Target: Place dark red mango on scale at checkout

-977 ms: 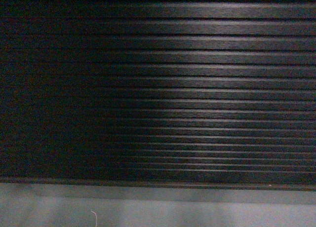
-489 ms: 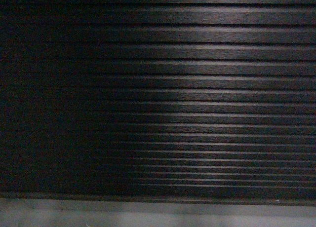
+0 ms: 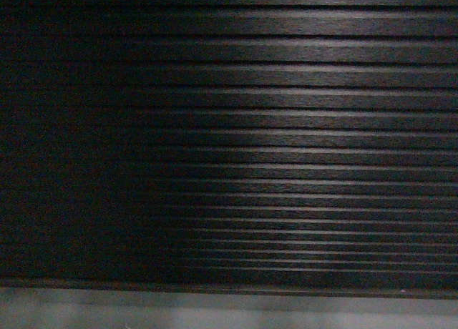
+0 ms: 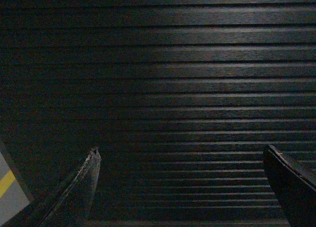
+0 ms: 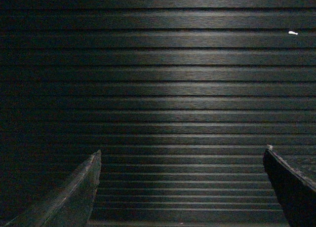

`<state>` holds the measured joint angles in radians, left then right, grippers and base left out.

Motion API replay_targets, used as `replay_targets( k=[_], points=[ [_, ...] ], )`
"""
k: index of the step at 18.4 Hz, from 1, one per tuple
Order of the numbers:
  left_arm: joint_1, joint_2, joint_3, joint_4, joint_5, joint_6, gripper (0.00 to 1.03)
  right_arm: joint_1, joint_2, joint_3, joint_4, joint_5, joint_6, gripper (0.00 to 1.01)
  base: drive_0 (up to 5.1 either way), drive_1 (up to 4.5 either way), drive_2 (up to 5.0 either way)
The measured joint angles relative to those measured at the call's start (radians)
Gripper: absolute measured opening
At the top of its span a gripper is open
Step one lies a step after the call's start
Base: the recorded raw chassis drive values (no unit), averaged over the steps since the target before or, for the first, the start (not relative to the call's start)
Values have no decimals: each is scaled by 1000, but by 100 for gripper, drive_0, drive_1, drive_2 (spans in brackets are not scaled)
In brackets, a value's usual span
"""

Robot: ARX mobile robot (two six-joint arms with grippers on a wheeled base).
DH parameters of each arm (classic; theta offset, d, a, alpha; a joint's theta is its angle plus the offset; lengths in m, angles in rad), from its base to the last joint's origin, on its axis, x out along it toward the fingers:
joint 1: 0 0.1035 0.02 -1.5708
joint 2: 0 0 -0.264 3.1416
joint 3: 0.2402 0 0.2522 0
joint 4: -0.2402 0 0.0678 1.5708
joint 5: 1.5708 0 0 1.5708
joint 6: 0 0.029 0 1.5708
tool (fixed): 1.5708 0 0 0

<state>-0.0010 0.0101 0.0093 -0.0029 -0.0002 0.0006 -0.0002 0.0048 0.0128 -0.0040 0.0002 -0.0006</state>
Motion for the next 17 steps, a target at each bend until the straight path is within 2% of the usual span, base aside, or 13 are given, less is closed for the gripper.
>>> replay_targets(
  k=[17],
  points=[
    [0,0,0,0,0,0,98,0,0,0,0,-1,0,98,0,0,0]
  ],
)
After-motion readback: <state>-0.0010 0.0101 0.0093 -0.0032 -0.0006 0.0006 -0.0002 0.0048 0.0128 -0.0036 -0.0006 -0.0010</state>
